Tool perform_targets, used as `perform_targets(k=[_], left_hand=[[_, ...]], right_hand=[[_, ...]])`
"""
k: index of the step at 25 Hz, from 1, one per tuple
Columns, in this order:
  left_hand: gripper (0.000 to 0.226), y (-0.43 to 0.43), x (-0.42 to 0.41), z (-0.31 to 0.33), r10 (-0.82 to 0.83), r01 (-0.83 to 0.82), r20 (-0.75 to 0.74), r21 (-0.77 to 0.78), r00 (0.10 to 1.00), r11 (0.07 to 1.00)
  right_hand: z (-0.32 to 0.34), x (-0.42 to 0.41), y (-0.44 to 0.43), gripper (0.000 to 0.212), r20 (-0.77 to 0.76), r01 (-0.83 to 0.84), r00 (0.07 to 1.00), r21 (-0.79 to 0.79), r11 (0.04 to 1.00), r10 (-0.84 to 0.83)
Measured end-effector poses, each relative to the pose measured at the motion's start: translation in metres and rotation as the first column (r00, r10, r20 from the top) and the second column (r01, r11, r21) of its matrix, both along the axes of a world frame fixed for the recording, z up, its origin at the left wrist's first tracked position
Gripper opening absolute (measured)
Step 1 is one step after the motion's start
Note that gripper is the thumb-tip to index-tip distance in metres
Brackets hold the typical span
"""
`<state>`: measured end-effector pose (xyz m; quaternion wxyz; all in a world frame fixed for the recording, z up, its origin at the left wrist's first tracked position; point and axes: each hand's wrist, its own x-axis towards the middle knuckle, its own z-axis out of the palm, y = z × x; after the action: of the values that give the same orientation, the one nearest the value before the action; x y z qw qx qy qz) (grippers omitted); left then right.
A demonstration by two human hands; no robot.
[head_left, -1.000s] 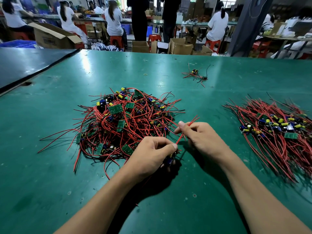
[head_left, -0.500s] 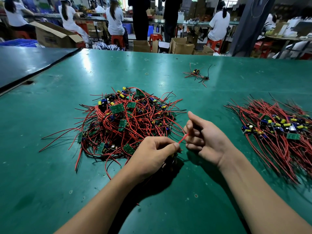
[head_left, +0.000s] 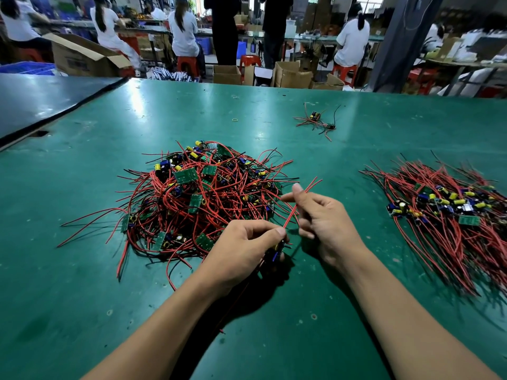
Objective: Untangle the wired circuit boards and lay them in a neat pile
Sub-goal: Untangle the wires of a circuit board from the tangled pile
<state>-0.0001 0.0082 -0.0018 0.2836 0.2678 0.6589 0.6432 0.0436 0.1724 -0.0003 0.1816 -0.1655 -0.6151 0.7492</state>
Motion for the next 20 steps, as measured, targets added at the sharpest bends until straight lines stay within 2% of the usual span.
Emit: perform_targets(k=[4,7,10,12,15,18,20], left_hand=[[0.020,0.000,-0.001,0.001,-0.034,0.033,-0.018,-0.021,0.999,0.999],[0.020,0.000,-0.002,0.003,-0.041,0.039,-0.057,-0.041,0.998,0.998],[0.019,-0.001,-0.001,0.003,-0.057,0.053,-0.065,-0.062,0.996,0.997],[0.019,-0.001,-0.001,0.003,-0.056,0.050,-0.077,-0.077,0.995,0.996],[0.021,0.001,0.000,0.003,0.002,-0.006,-0.074,-0.060,0.997,0.998],[0.033,0.002,0.002,0.006,0.100,-0.107,0.130,0.046,0.986,0.993],[0.044,0.003,0.000,0.010,0.120,-0.159,0.293,0.112,0.949,0.981]], right_hand=[[0.006,-0.003,0.002,0.042,-0.010,0.087,0.996,-0.271,0.959,-0.093],[0.012,-0.001,0.006,0.054,0.017,0.039,0.999,-0.453,0.891,-0.035],[0.018,0.004,0.010,0.043,-0.033,-0.090,0.996,-0.527,0.845,0.085],[0.019,0.005,0.010,0.044,-0.028,-0.108,0.994,-0.516,0.850,0.110],[0.017,0.003,0.009,0.045,0.073,-0.021,0.996,-0.409,0.912,0.056],[0.014,0.002,0.009,0.067,0.114,-0.029,0.991,-0.334,0.942,0.071],[0.012,0.002,0.008,0.072,0.112,-0.029,0.992,-0.256,0.966,0.059]])
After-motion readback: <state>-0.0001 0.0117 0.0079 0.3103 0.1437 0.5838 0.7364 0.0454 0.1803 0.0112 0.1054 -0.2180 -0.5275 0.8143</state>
